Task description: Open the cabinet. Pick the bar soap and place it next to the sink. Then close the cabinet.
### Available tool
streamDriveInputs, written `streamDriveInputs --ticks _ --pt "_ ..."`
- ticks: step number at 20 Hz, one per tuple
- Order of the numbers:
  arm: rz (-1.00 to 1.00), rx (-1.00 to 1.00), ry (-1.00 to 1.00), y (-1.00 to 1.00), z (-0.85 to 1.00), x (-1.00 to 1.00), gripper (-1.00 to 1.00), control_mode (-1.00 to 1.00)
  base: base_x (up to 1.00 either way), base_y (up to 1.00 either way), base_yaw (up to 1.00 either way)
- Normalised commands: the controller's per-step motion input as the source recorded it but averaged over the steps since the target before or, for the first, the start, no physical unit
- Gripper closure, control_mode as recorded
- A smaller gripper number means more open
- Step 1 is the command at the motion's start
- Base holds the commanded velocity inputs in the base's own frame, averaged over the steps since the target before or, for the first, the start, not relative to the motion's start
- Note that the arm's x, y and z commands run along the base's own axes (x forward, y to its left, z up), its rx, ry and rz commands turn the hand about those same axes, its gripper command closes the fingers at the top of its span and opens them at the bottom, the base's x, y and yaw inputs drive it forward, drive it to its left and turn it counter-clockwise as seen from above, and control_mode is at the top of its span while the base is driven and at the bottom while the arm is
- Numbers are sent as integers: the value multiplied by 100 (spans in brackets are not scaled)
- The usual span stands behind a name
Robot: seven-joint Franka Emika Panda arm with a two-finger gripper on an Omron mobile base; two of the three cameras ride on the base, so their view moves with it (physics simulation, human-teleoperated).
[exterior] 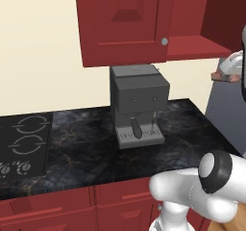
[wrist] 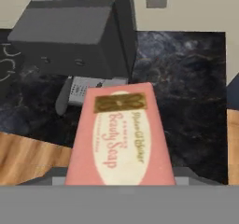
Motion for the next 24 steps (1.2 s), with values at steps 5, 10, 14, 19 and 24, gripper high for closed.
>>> streamDriveInputs --ticks 5,10,14,19,24 --pt "-20 0 36 49 -68 -14 100 -100 0 0 0" --pt "-8 0 15 57 -24 7 100 -100 0 0 0" --pt "0 0 3 54 0 23 100 -100 0 0 0" --pt "0 -2 1 46 0 18 100 100 2 7 0" --pt "0 0 0 0 0 0 100 100 -28 9 0"
